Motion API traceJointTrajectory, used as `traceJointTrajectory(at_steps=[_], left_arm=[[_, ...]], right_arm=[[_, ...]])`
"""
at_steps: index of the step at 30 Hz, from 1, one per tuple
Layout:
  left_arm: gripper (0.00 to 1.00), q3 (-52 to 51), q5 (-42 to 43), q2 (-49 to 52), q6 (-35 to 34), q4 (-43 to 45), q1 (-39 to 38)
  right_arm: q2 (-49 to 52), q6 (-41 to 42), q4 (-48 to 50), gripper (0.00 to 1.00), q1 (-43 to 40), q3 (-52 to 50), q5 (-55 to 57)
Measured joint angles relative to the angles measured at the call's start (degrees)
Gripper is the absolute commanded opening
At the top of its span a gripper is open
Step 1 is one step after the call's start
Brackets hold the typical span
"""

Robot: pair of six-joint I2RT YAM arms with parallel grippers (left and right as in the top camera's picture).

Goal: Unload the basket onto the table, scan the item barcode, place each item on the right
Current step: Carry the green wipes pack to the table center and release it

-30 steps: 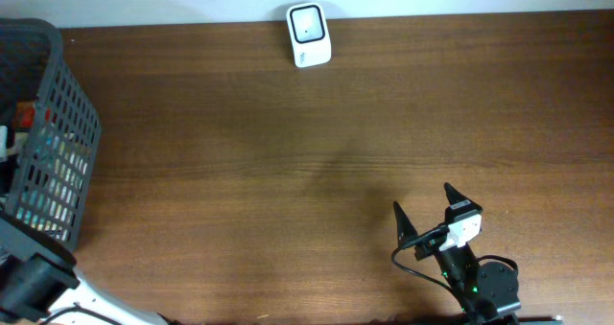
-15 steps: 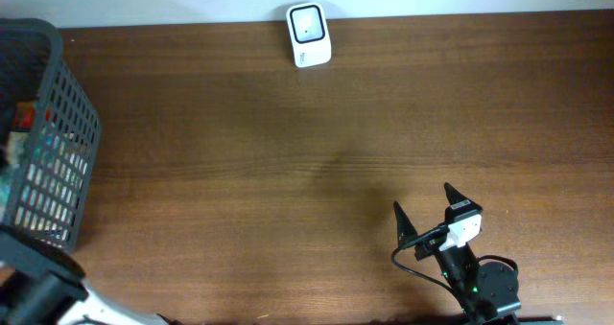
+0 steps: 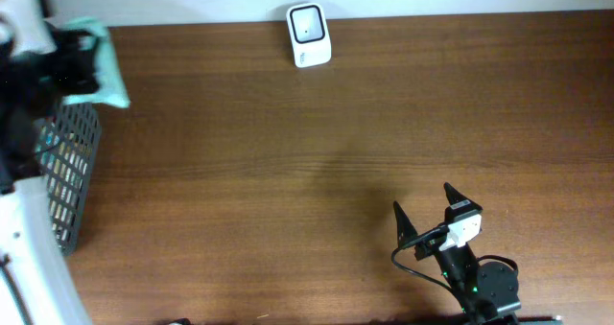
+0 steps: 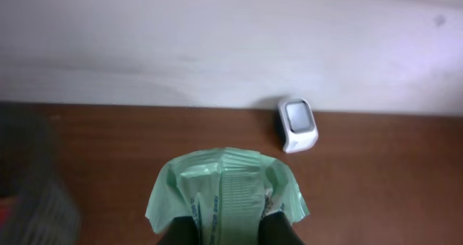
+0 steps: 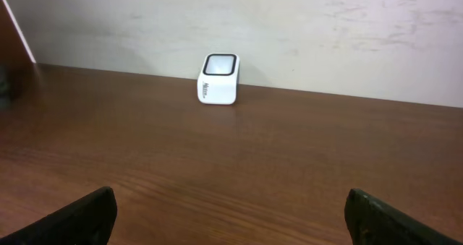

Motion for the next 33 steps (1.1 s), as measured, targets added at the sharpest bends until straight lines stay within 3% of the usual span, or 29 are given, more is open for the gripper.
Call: traceJointTrajectory(at_steps=[2, 5, 10, 16, 17, 18, 19, 20, 24, 27, 33], left_arm=[[0.0, -1.4, -4.63, 4.17, -0.07, -0.02, -10.27], [0.0, -1.79, -9.84, 14.14, -0.31, 2.03, -18.91], [0.0, -2.29, -11.74, 30.58, -5.64, 4.31, -28.28], [0.0, -2.69, -10.69, 40.3, -17.07, 6.58, -38.66], [0.05, -2.69, -10.69, 41.77, -19.61, 7.85, -40.7], [0.31, -2.69, -10.6, 43.32, -21.81, 9.49, -42.71], [0.88, -2.71, -10.62, 44.39, -23.5, 10.73, -44.41], [0.99, -2.73, -10.56, 45.57, -24.39, 11.98, -46.21], [0.99, -2.58, -10.49, 46.31, -25.53, 14.45, -49.16], [0.99, 2.4, -10.91, 46.16, -23.58, 7.52, -46.97], [0.99, 22.47, -19.32, 34.23, -12.85, -11.78, -28.48]], right_arm=[[-0.02, -0.02, 0.0, 0.99, 0.0, 0.0, 0.0], [-0.02, 0.02, 0.0, 0.99, 0.0, 0.0, -0.02], [-0.02, 0.0, 0.0, 0.99, 0.0, 0.0, -0.02], [-0.02, 0.02, 0.0, 0.99, 0.0, 0.0, 0.0], [-0.02, 0.02, 0.0, 0.99, 0.0, 0.0, -0.02], [-0.02, 0.0, 0.0, 0.99, 0.0, 0.0, -0.02], [-0.02, -0.02, 0.0, 0.99, 0.0, 0.0, -0.02], [-0.02, 0.0, 0.0, 0.99, 0.0, 0.0, -0.02], [-0.02, 0.0, 0.0, 0.99, 0.0, 0.0, -0.02], [-0.02, -0.02, 0.0, 0.99, 0.0, 0.0, -0.02], [-0.02, 0.0, 0.0, 0.99, 0.0, 0.0, -0.02]])
